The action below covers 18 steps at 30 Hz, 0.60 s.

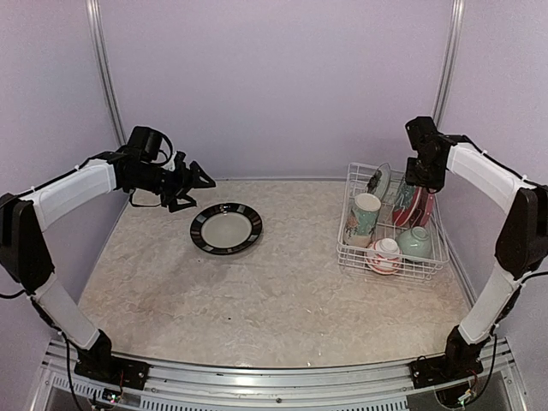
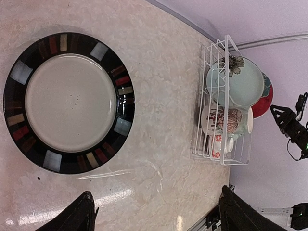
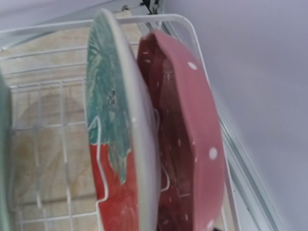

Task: Unload the mixed dishes from the dish rack
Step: Grab the plate from the dish rack.

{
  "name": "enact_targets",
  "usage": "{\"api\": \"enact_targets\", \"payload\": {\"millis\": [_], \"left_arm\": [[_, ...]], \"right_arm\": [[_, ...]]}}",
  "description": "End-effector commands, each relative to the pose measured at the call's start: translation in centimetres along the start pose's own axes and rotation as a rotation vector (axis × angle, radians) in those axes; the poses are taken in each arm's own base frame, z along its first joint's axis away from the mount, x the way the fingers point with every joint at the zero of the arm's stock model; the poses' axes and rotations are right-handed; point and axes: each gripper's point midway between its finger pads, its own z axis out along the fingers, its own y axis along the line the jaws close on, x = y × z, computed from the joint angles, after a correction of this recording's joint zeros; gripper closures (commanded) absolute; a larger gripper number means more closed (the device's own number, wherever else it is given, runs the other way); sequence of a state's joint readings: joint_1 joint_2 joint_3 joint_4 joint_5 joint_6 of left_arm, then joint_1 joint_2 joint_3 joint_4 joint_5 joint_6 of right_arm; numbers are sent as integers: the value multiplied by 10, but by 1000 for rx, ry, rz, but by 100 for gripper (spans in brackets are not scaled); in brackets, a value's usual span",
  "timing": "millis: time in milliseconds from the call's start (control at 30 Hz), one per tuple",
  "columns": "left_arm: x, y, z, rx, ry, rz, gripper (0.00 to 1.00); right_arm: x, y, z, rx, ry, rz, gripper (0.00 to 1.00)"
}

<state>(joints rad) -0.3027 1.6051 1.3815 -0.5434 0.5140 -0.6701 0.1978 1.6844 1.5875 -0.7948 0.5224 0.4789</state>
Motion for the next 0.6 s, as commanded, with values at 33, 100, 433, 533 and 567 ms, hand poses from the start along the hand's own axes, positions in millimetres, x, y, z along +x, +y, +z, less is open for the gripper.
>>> {"api": "enact_targets", "payload": {"millis": [33,100,433,533,567], "left_arm": [[-9,3,-14,-71,-53,67,16],[-8,3,-12,-71,-48,66,16],[-8,3,-13,-74,-44,68,16],[-10,2,-15,-73,-49,70,16],[-10,3,-16,-73,-51,69,16]], "right_arm": [[-6,2,24,-22,10,11,54],[-6,1,33,2,18,2,58],[-8,-2,56,93,15,-3,76],[-11,-1,59,99,6,-2,83],[-10,-2,61,106,8,-5,85]]}}
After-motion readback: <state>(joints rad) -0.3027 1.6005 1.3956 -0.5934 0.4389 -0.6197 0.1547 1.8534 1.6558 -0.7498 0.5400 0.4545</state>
